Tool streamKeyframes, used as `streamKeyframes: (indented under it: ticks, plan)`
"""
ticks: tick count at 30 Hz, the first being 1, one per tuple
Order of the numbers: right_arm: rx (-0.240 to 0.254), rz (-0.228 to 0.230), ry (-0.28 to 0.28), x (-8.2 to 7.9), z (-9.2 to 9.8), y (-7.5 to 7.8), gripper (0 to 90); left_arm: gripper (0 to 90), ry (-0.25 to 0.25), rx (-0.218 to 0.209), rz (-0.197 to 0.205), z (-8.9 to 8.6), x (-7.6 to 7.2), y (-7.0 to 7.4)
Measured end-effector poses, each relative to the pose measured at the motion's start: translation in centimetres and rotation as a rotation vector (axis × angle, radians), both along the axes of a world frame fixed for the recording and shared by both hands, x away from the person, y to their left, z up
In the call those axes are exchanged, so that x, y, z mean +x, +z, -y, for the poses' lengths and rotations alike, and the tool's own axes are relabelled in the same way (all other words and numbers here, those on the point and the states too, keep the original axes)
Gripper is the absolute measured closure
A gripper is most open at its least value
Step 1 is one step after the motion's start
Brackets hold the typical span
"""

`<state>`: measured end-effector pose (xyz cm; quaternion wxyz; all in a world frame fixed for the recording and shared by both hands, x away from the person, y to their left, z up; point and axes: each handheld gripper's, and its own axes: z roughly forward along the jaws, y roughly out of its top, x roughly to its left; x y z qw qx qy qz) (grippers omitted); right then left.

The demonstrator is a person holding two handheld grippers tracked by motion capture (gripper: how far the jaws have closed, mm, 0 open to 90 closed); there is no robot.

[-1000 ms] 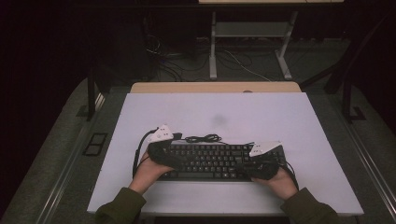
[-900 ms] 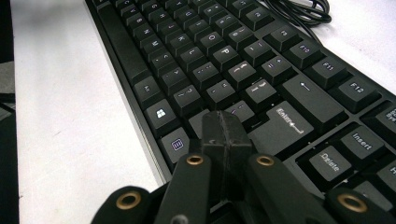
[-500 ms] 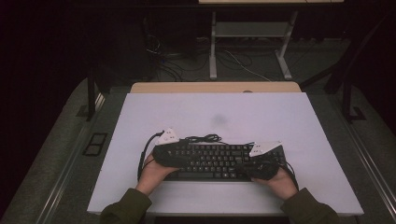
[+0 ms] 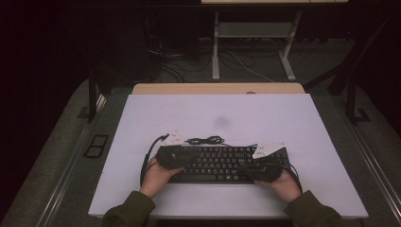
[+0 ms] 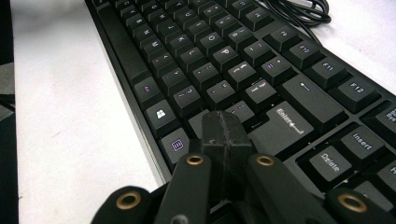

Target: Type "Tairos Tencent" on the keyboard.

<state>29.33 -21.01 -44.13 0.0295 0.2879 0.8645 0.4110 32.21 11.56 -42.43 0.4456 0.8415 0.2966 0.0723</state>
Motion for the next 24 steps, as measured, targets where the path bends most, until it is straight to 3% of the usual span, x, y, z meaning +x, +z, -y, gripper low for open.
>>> streamKeyframes:
  ticks: [6,12,24]
  plan:
    - [0.000,0.000,-0.001,0.00,0.00,0.00,89.2,88.9,-0.007,0.034,-0.012,0.08,0.14,-0.21]
    - [0.000,0.000,-0.001,-0.01,0.00,0.00,89.2,89.1,0.000,0.069,-0.026,0.06,0.38,-0.55]
    - [0.000,-0.001,-0.002,-0.01,0.00,-0.01,89.2,89.1,-0.005,0.087,-0.038,0.11,0.51,-0.83]
